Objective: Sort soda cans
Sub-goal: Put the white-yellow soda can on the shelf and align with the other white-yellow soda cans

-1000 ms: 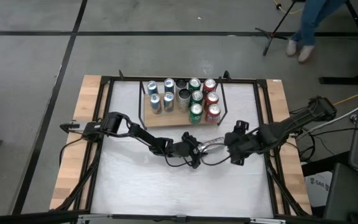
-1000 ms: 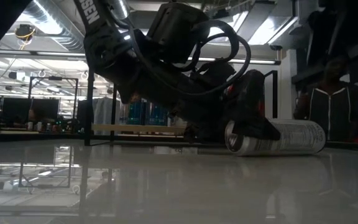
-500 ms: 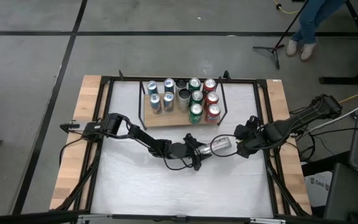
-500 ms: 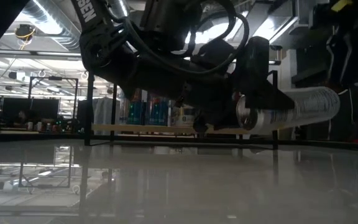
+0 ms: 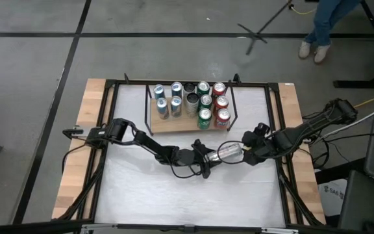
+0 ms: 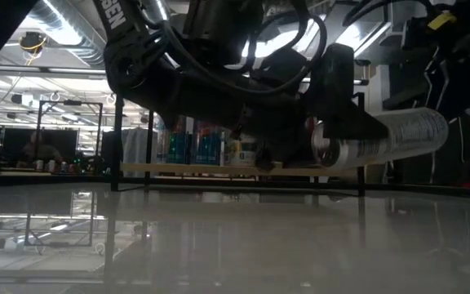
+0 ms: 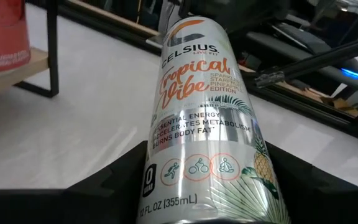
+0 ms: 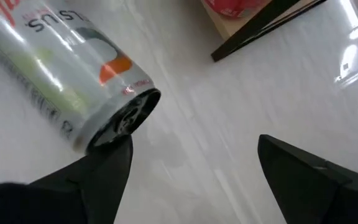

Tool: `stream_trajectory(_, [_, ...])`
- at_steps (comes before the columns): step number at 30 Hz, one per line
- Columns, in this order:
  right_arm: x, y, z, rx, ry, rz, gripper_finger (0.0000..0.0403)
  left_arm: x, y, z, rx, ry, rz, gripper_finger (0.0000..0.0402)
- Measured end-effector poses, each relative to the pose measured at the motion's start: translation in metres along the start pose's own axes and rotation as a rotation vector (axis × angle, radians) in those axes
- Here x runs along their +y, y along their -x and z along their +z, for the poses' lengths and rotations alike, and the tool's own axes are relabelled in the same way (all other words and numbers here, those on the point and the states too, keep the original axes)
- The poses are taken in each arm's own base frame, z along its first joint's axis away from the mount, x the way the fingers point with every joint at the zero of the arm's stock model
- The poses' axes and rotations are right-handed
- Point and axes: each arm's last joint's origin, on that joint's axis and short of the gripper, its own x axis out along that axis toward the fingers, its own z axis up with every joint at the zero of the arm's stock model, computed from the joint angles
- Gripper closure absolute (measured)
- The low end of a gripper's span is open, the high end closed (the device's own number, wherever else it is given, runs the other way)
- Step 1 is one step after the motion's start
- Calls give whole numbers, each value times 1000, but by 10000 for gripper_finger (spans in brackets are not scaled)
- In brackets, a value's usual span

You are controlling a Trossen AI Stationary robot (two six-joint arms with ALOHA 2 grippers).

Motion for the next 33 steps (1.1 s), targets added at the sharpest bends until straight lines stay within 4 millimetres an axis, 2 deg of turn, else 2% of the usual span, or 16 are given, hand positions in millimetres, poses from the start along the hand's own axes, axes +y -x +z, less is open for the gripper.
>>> stream_trajectory(17, [8, 0, 6, -45, 30, 96, 68, -5, 2, -4, 35, -52, -19, 161])
stream_trajectory(26, [14, 2, 13, -110, -14, 154, 68, -3, 3, -11, 107, -76, -22, 127])
stream_trajectory(33, [24, 6, 23, -192, 4, 265, 68, -3, 2, -12, 134, -72, -44, 121])
